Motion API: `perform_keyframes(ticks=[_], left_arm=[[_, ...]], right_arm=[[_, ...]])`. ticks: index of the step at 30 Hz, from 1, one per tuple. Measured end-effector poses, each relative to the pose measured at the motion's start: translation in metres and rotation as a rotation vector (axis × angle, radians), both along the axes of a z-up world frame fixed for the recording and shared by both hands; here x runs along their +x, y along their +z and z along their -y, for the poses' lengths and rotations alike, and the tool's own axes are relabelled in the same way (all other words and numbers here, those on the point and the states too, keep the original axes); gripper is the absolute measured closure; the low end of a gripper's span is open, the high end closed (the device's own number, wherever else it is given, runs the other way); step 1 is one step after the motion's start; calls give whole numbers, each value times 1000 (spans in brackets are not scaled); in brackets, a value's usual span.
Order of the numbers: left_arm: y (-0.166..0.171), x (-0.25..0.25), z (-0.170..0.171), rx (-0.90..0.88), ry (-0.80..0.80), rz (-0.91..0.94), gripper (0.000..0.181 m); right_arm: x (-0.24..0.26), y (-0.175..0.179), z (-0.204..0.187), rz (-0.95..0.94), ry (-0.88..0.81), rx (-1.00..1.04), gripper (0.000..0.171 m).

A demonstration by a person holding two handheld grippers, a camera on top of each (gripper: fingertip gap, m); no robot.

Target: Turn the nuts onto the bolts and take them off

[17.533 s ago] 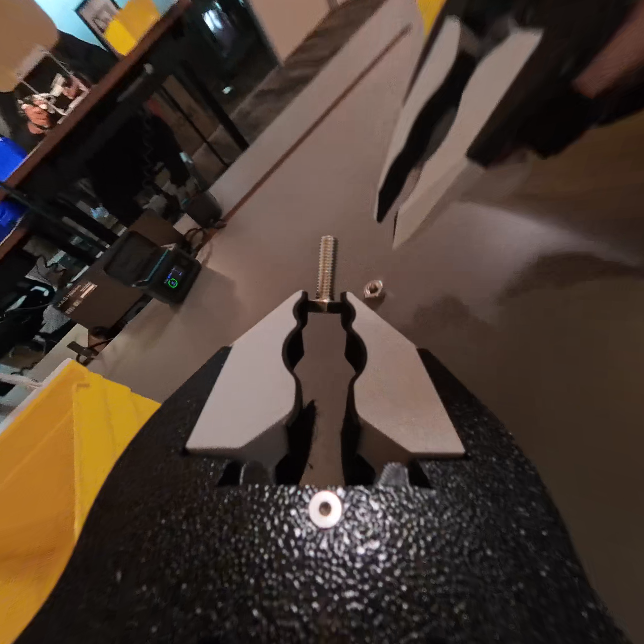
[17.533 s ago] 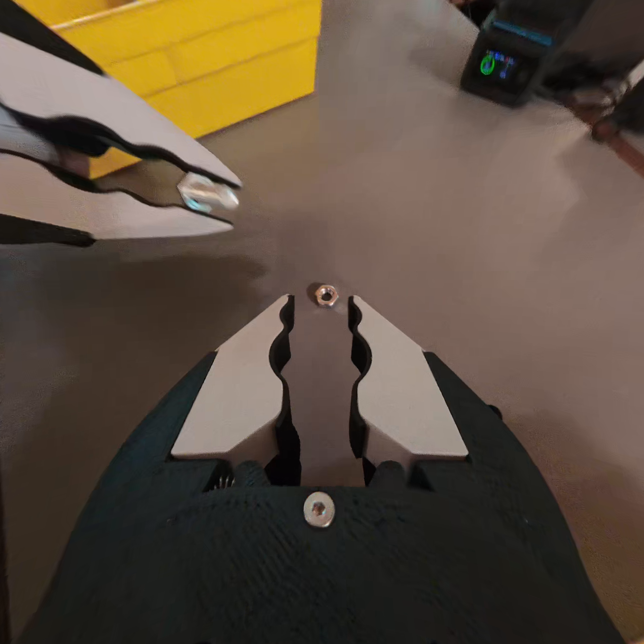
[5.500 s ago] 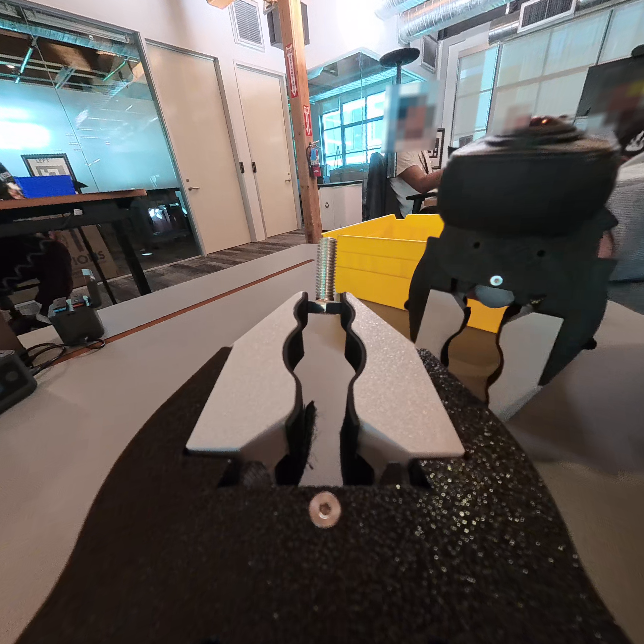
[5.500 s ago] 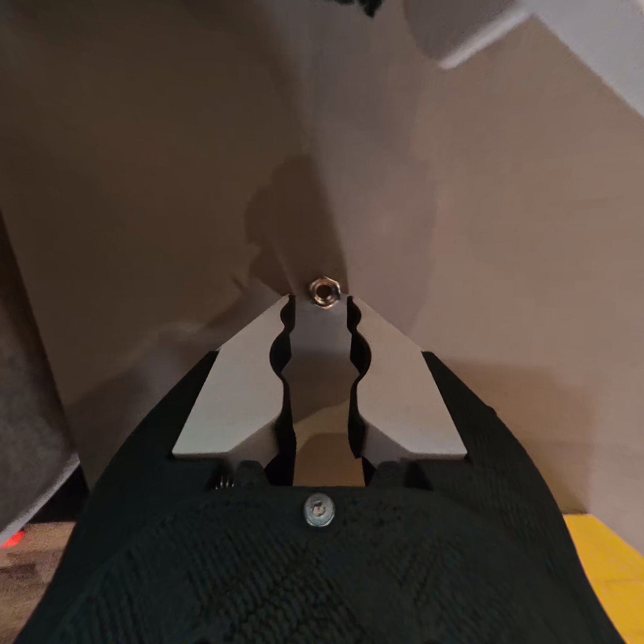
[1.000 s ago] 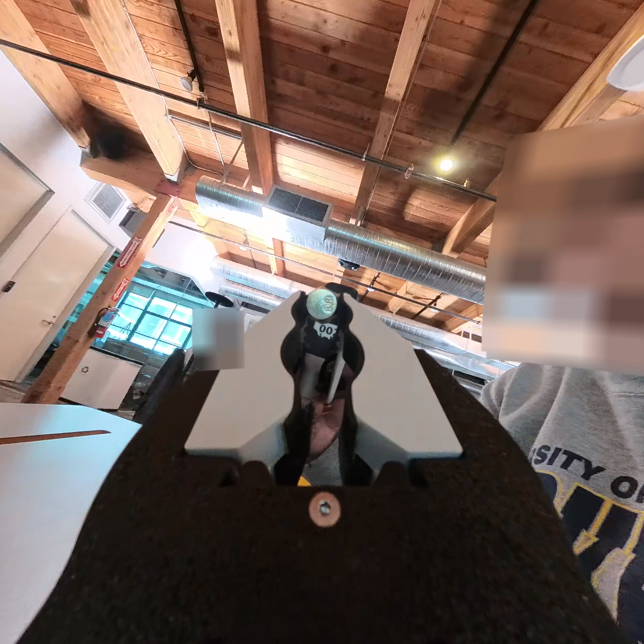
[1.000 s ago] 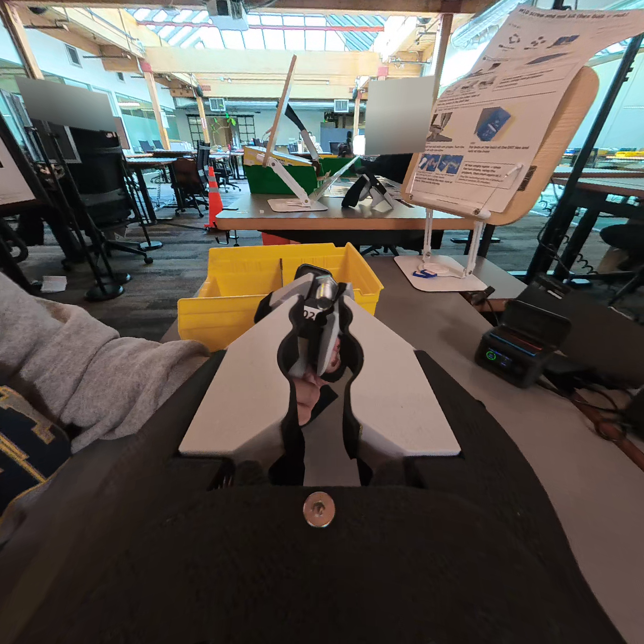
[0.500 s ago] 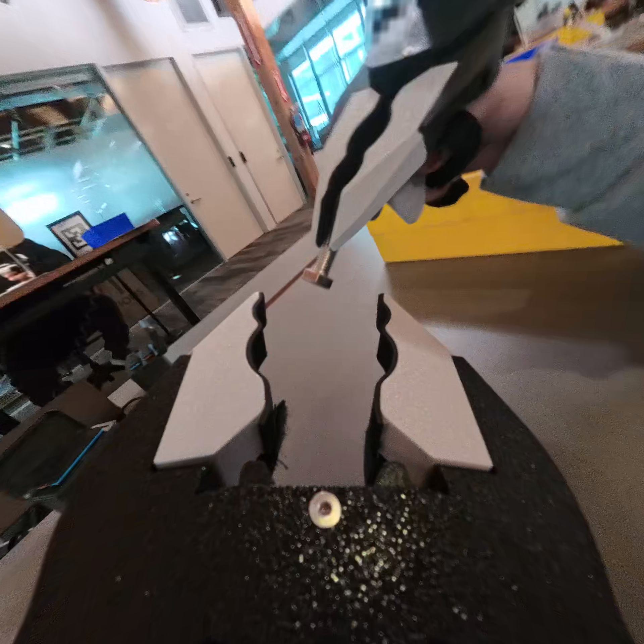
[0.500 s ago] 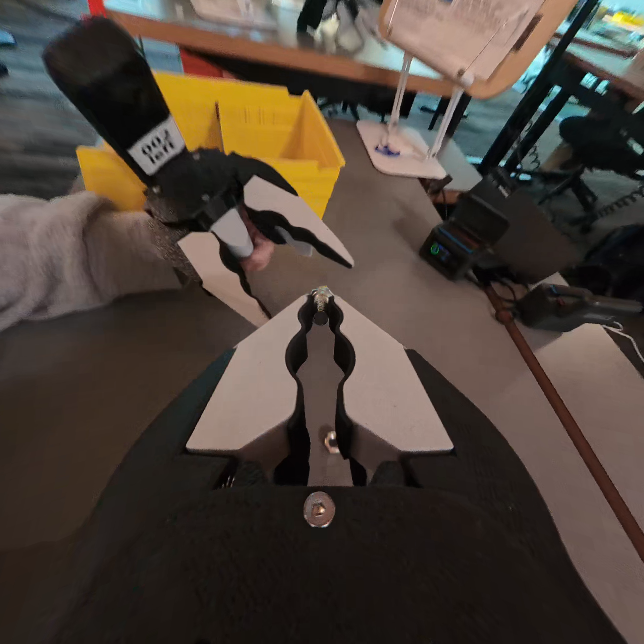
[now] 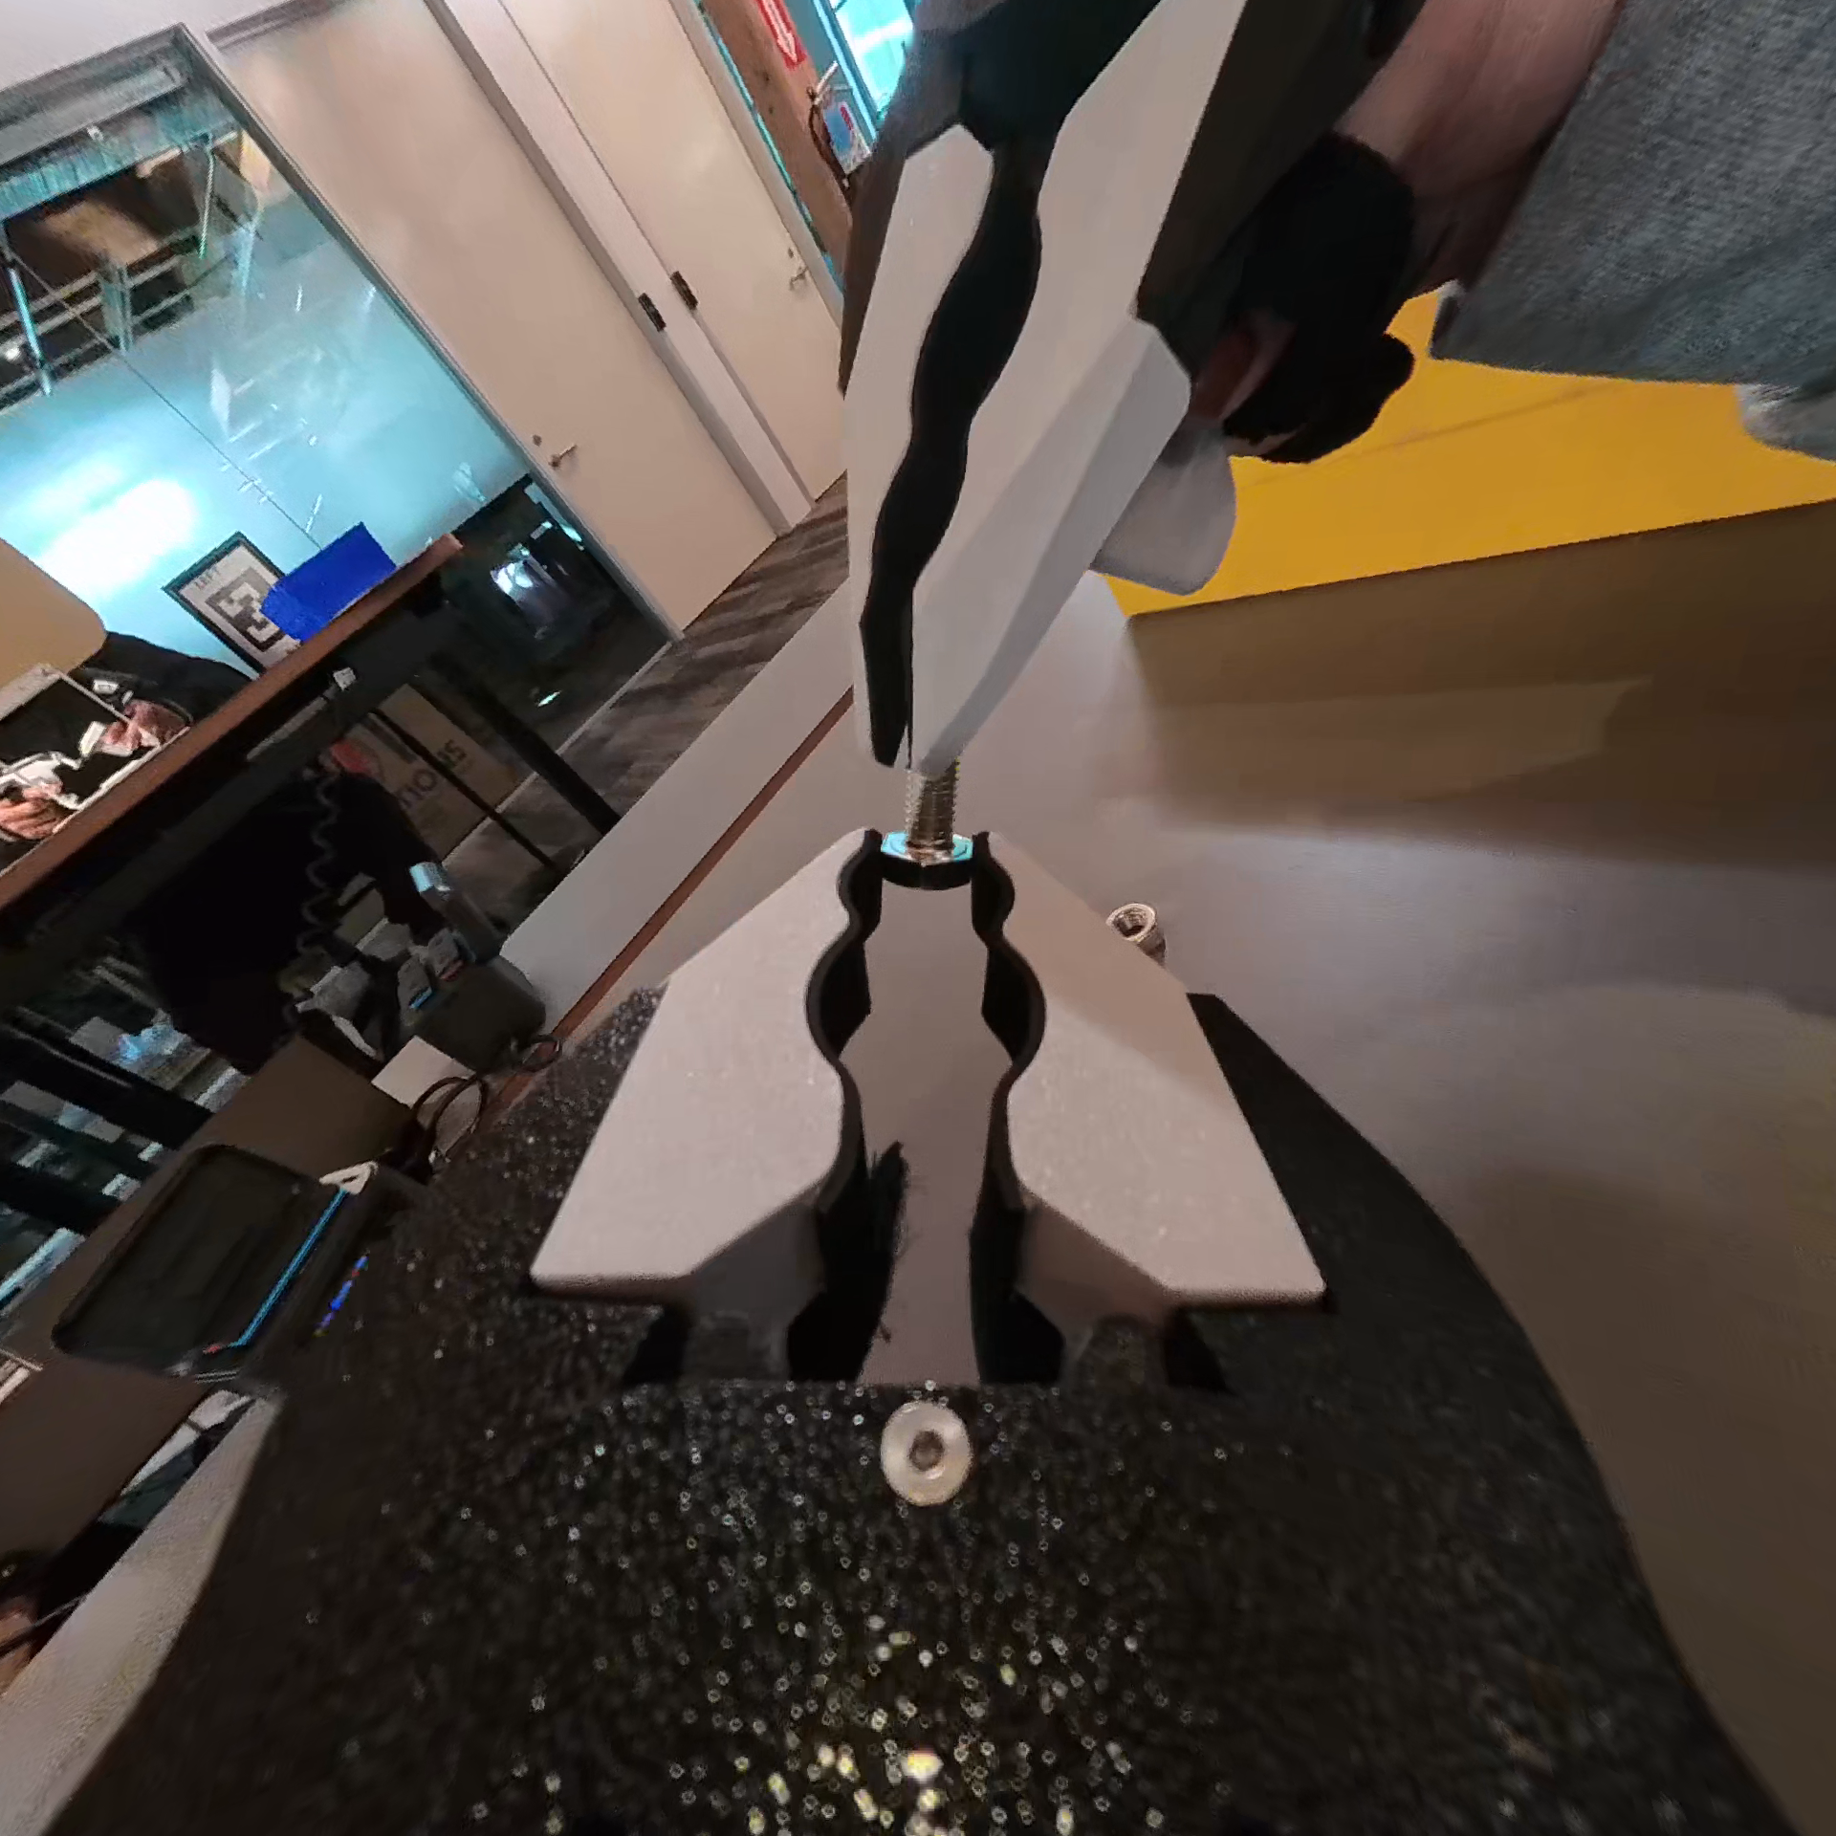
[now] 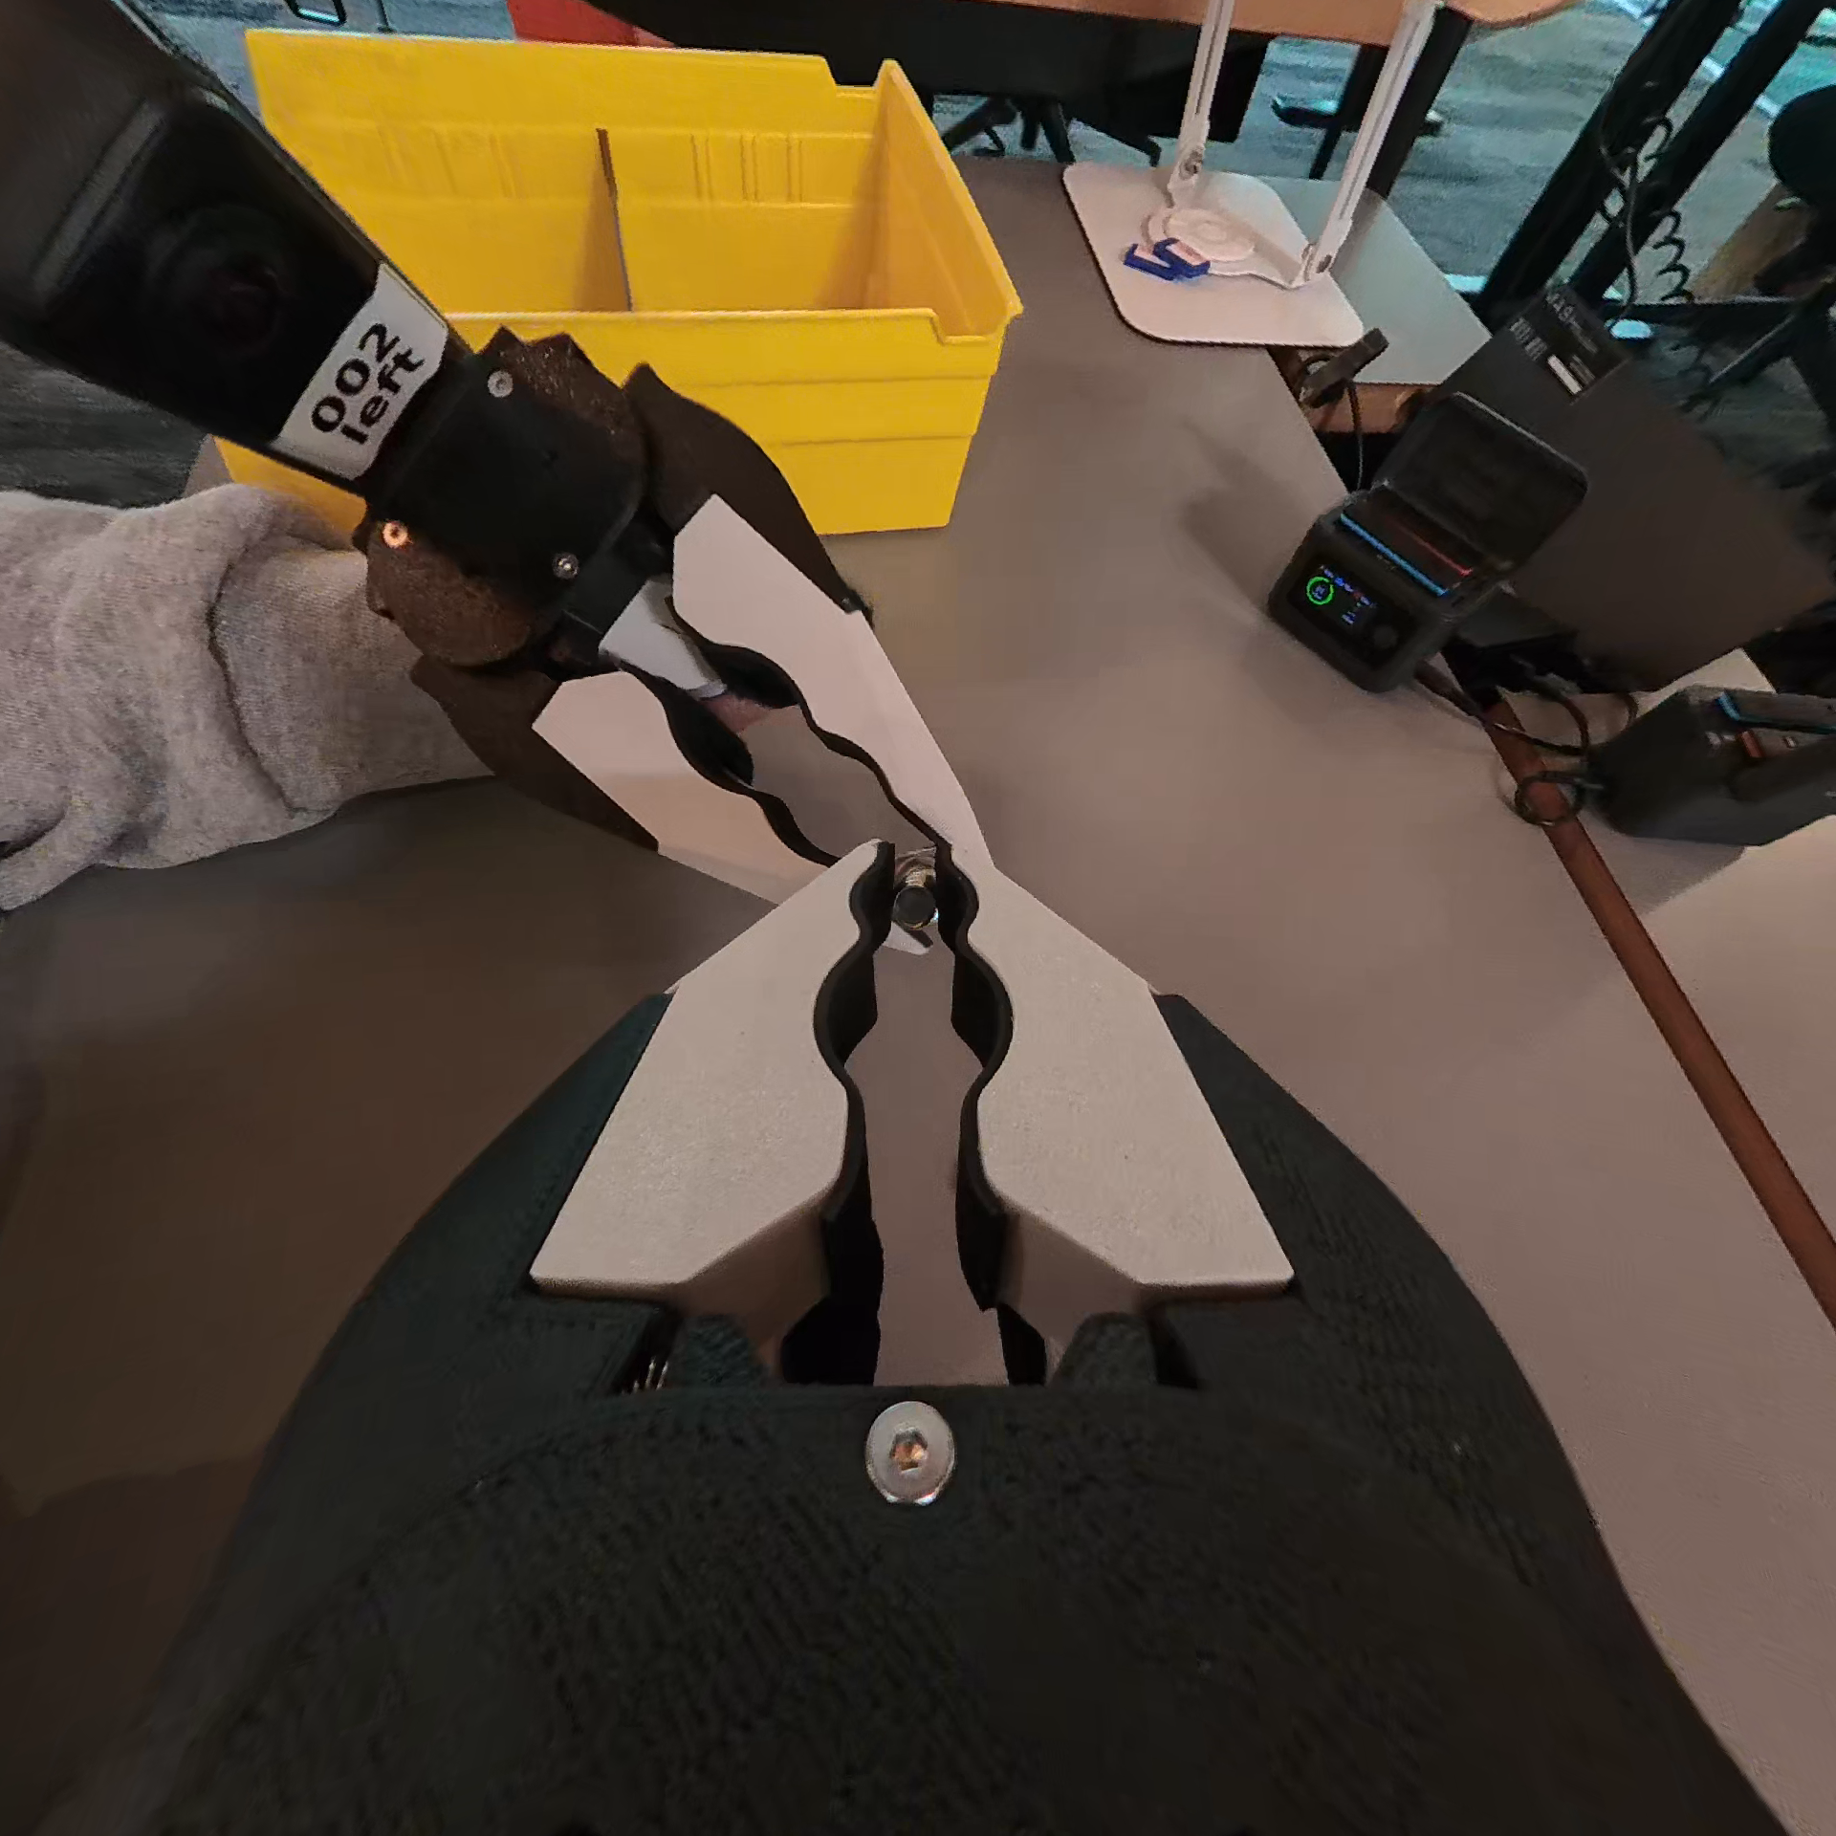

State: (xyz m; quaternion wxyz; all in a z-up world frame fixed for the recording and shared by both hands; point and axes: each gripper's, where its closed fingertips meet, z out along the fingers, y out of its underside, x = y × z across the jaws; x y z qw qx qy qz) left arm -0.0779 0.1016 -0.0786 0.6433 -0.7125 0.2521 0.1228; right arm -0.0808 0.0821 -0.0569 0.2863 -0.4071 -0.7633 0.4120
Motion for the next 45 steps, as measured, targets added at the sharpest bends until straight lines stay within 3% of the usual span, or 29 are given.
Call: perform_keyframes(ticks=[1,4,9,11,22,24,26,29,31,33,37,45], left_arm=[[0,0,-2,6,4,28,165],[-4,-18,-9,20,88,124,166],[-3,-46,-6,43,143,335,166],[-1,-47,-3,47,118,374,165],[-6,-27,-3,1,-18,418,165],[-4,-26,-3,14,-33,442,165],[1,-28,-3,40,-45,468,166],[3,-23,0,41,-110,497,165],[9,-8,5,45,-215,529,165],[16,9,11,36,-331,568,166],[15,32,18,-25,-449,551,166],[17,50,29,-70,-554,546,166]], right_arm=[[-1,0,-3,-5,-15,-8,161],[-2,-4,-31,4,-144,-12,152],[29,-90,-62,400,-217,116,139],[32,-108,-63,448,-196,157,133],[23,-125,-55,452,-155,114,143],[21,-125,-52,443,-146,110,155],[20,-111,-52,413,-163,145,155],[11,-34,-34,149,-162,123,155],[14,14,-9,-5,-68,94,155],[20,36,7,-37,36,114,156],[30,37,22,60,222,151,156],[41,29,29,211,391,217,156]])
